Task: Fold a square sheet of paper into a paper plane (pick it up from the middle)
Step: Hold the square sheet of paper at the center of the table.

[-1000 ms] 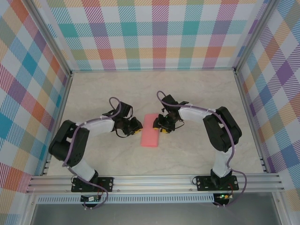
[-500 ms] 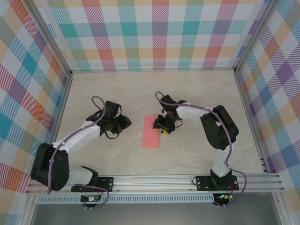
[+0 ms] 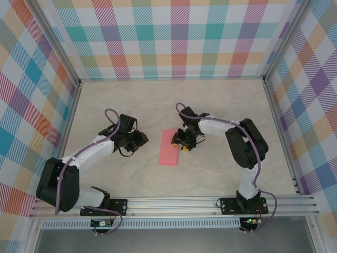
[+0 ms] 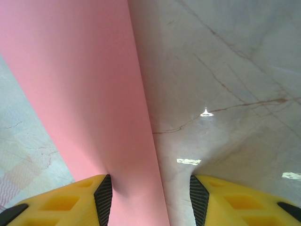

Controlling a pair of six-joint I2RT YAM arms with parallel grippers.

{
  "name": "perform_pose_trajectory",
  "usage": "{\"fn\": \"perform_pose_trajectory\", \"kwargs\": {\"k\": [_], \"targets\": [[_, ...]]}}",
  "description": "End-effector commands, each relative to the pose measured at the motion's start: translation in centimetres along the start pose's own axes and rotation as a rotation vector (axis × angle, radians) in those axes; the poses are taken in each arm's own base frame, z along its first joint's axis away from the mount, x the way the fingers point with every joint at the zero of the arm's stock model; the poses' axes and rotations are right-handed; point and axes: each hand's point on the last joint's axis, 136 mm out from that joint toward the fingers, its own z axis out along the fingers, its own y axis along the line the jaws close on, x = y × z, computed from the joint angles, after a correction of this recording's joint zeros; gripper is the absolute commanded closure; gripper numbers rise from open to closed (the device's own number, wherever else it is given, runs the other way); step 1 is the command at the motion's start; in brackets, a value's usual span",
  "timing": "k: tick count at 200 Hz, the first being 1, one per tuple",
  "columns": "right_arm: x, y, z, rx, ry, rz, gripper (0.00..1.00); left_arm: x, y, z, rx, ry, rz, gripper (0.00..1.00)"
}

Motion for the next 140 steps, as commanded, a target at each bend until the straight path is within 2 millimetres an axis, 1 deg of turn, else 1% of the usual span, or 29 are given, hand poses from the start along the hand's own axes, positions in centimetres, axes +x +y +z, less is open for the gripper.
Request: {"fn": "perform_pose_trajectory", "kwargs": {"k": [1, 46, 69, 120, 140], "targets": [[0.2, -1.9, 0.5, 0.096, 0.007, 0.017, 0.5, 0.1, 0.6, 0.2, -0.006, 0.012, -0.017, 0.68], [0.4, -2.7, 0.6, 0.16, 0.005, -0.004, 0.49, 0.1, 0.7, 0.4, -0.01, 0.012, -0.016, 0.68], [0.4, -3.4, 0.6, 0.189, -0.006, 0.014, 0.49, 0.1, 0.7, 0.5, -0.011, 0.018, -0.014, 0.68], [0.6, -3.3, 1.0, 0.161, -0.007, 0.058, 0.5, 0.2, 0.9, 0.7, -0.019, 0.024, -0.019, 0.68], [0.3, -3.0, 0.6, 0.15, -0.025, 0.05, 0.49, 0.2, 0.8, 0.7, -0.014, 0.025, -0.018, 0.68]]}}
